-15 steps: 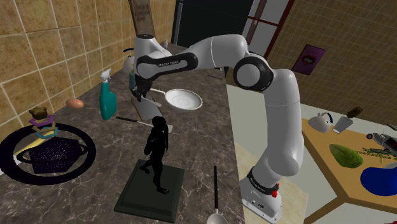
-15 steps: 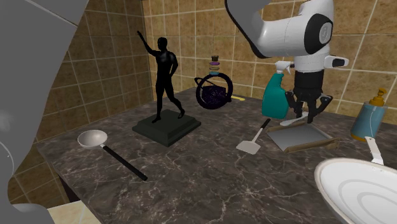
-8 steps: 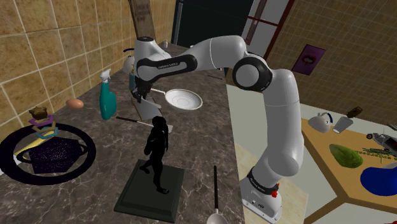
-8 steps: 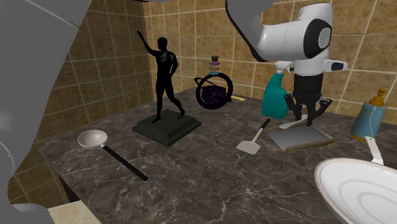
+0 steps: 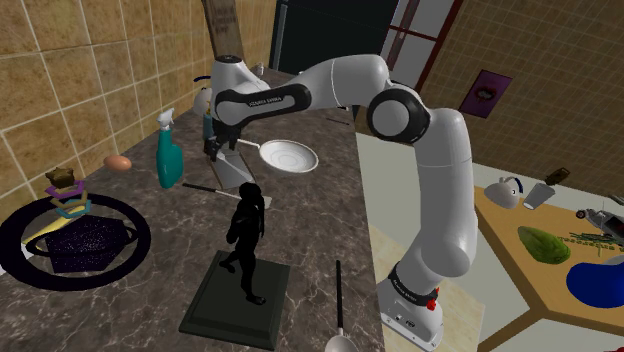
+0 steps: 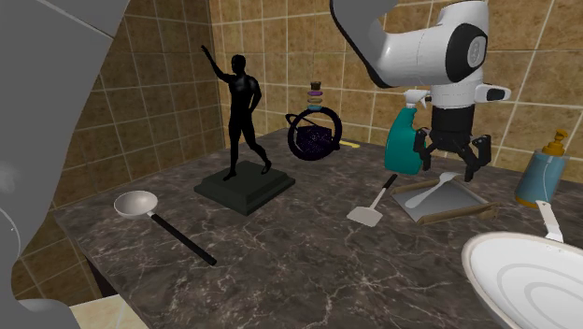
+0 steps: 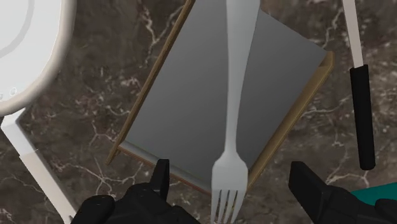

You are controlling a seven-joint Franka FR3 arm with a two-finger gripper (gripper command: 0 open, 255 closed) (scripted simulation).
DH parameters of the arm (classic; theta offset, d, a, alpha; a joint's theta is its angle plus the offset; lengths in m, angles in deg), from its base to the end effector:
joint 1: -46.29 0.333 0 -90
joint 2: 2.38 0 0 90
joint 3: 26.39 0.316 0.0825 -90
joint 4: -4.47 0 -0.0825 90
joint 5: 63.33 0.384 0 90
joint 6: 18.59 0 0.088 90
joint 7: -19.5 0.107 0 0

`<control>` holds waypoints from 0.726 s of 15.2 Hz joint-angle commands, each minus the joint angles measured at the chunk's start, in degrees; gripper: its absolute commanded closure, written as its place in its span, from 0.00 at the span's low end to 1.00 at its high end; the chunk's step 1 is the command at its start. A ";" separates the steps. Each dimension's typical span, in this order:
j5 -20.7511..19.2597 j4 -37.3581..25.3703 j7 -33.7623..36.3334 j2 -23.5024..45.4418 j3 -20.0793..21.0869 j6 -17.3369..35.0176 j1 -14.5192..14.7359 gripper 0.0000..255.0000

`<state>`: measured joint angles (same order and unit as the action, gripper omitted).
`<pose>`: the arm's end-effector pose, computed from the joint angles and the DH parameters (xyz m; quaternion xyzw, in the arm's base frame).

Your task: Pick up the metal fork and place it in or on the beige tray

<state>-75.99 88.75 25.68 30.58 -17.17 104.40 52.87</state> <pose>0.6993 0.1670 0.3575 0.9895 0.1234 0.0635 0.0415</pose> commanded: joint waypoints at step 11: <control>0.69 -1.92 -0.44 -2.83 0.46 -4.70 0.14 0.00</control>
